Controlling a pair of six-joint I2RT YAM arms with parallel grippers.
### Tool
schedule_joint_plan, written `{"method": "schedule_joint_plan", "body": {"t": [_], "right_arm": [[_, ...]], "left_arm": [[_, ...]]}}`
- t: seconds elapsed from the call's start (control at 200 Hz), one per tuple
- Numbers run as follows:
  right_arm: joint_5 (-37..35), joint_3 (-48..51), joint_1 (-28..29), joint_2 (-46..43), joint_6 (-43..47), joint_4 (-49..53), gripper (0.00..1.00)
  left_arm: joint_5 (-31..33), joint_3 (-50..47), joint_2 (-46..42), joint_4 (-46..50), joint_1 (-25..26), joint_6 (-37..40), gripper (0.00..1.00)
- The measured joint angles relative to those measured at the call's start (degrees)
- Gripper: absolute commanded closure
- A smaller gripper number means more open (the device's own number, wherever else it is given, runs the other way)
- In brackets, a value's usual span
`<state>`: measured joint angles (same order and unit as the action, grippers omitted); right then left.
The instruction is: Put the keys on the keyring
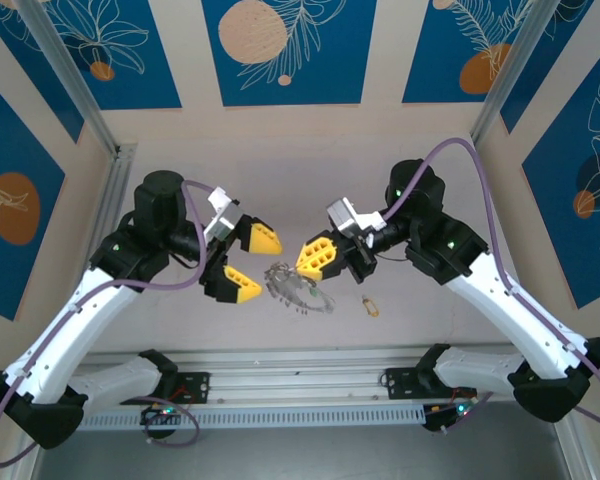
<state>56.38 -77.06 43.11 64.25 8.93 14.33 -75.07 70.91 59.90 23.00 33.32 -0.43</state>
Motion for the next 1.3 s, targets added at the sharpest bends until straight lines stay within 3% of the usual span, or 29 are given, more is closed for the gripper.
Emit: {"method": "schedule_joint_plan", "body": {"t": [0.19,0.39,0.605,0.845,1.301], "right_arm": [[0.3,-0.8,-0.2,1.7,-1.2,-2.2,1.00],[1.2,-0.8,-0.5,1.8,-2.6,-4.7,1.00],[2.1,-0.8,-0.5,1.8,-3.7,-6.5,1.00],[2.3,-0.8,-0.8,1.9,-4.0,-7.1,1.00],[2.0,-3.6,-1.5,2.0,0.7,0.4,1.00]], "left_arm": [[0.1,-1.0,1.0,-1.7,0.1,-0.8,0.19],[0.1,-1.6,1.5,-2.6,0.1,-0.8,0.37],[0.0,-1.7,1.8,-3.7,0.3,-1.3,0.60],[-1.0,-1.8,1.8,-3.9,0.6,-1.2,1.00],[-2.7,-1.9,1.7,-4.0,0.7,-0.7,1.00]]}}
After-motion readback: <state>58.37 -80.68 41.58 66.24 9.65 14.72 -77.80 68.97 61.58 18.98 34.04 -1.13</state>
